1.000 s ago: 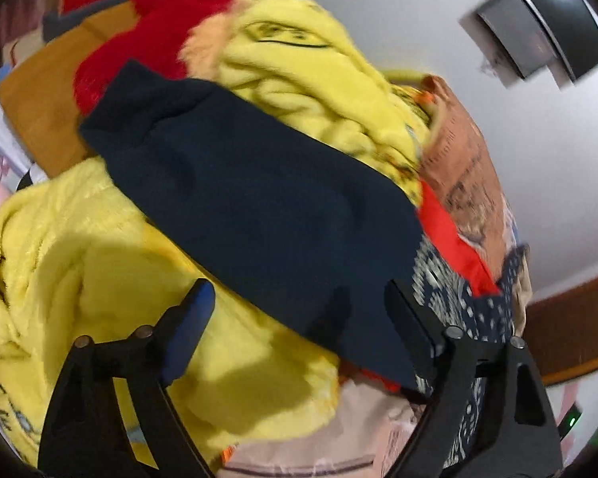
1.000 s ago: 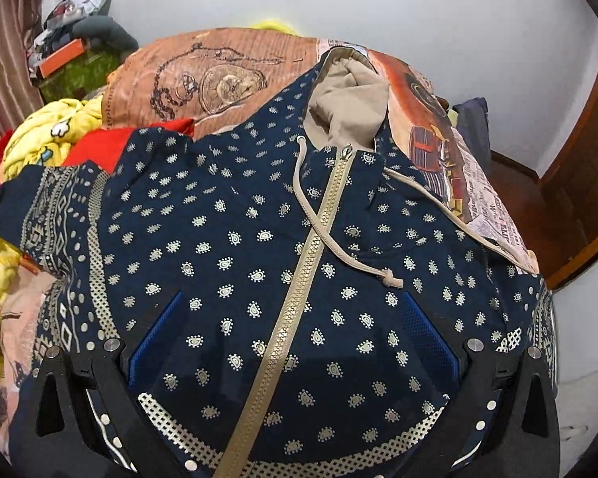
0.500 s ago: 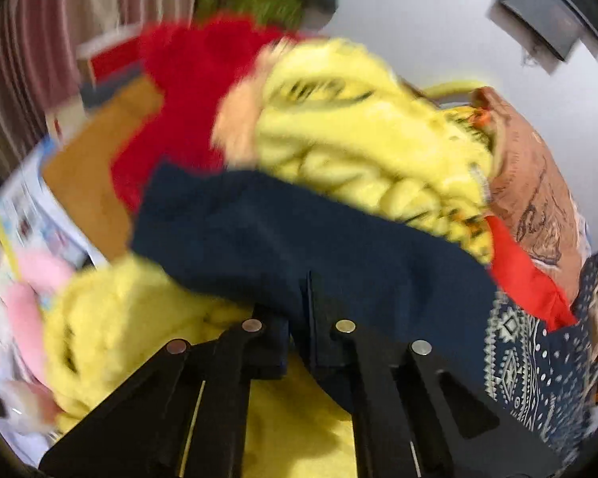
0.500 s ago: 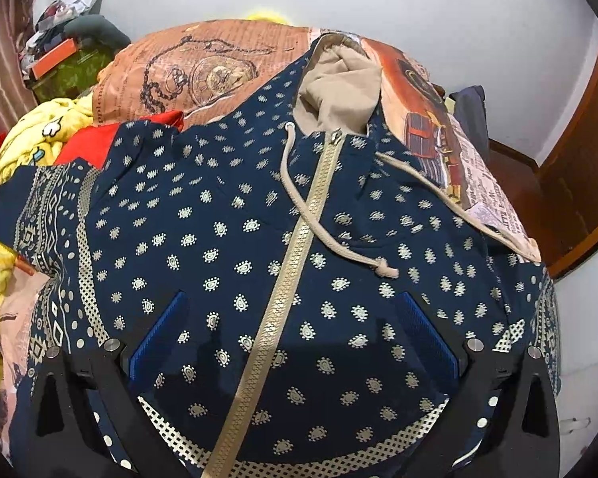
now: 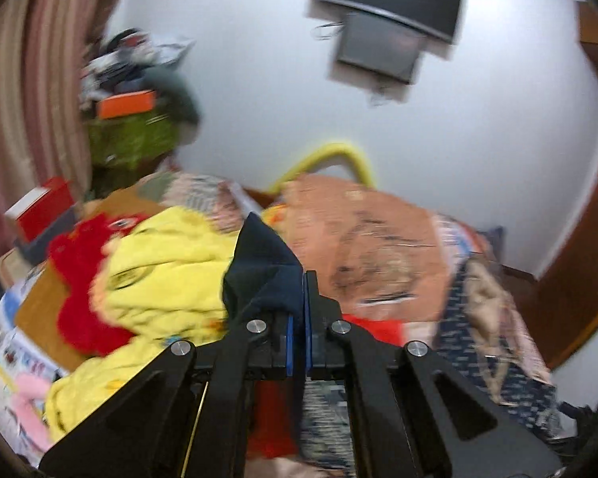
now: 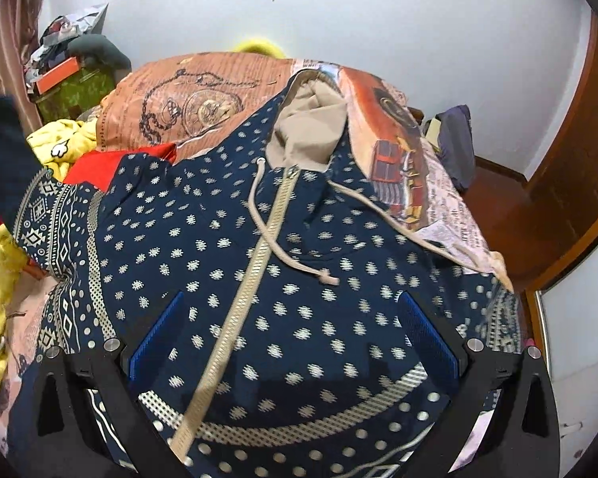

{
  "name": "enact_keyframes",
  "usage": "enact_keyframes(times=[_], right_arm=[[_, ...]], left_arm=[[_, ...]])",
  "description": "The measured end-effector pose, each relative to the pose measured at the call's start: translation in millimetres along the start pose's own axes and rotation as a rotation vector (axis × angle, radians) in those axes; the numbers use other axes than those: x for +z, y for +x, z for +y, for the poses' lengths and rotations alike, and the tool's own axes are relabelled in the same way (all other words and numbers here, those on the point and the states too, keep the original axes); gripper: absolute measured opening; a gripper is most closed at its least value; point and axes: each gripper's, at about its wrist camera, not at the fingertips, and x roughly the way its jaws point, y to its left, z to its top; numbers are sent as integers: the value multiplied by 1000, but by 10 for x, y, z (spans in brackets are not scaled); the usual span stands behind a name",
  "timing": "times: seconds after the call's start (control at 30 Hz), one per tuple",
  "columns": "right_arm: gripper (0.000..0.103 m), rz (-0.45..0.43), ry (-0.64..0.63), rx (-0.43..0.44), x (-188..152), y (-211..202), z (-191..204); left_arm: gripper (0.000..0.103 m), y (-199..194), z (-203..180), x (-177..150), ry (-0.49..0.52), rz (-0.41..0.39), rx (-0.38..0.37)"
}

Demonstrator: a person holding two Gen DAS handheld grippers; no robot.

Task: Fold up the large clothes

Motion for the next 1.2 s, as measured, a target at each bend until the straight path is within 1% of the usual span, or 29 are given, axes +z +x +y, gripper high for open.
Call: enact_keyframes(times=[0.13, 0.17, 0.23, 0.33, 0.4, 0.5, 0.67, 0.77, 0.9, 1.07, 1.1, 1.17, 1.2], right_arm=[[103, -15, 4, 1, -39, -99, -124], [103, -17, 5, 2, -47, -116, -150], [103, -19, 5, 3, -75, -150, -214], [103, -26, 4, -2, -123, -191, -308], [103, -25, 7, -3, -163, -200, -378], [103, -19, 14, -5, -221, -196, -471], [103, 7, 35, -8, -337, -152, -622], [103, 23, 55, -5, -413, -126, -698], [103, 48, 74, -2, -495, -82, -765], [103, 74, 83, -10, -572, -64, -801], [103, 77, 84, -11, -581, -71, -806], [103, 81, 85, -13, -595, -83, -809], [103, 83, 83, -15, -599, -92, -803]], left_arm=[[2, -49, -674, -31, 93, -8, -81], [2, -25, -872, -67, 114, 3, -113], [2, 12, -1141, -155, 141, 24, -151], [2, 155, -1600, -354, 194, 81, -195], [2, 278, -1885, -539, 223, 134, -223], [2, 451, -2198, -873, 243, 226, -268], [2, 717, -2601, -1467, 279, 387, -318], [2, 845, -2788, -1843, 330, 472, -331], [3, 972, -2962, -2218, 408, 561, -321], [4, 1072, -3068, -2539, 471, 634, -297], [5, 1067, -3074, -2573, 483, 639, -297], [13, 1009, -3070, -2604, 501, 642, -308], [24, 973, -3066, -2608, 506, 654, -324]])
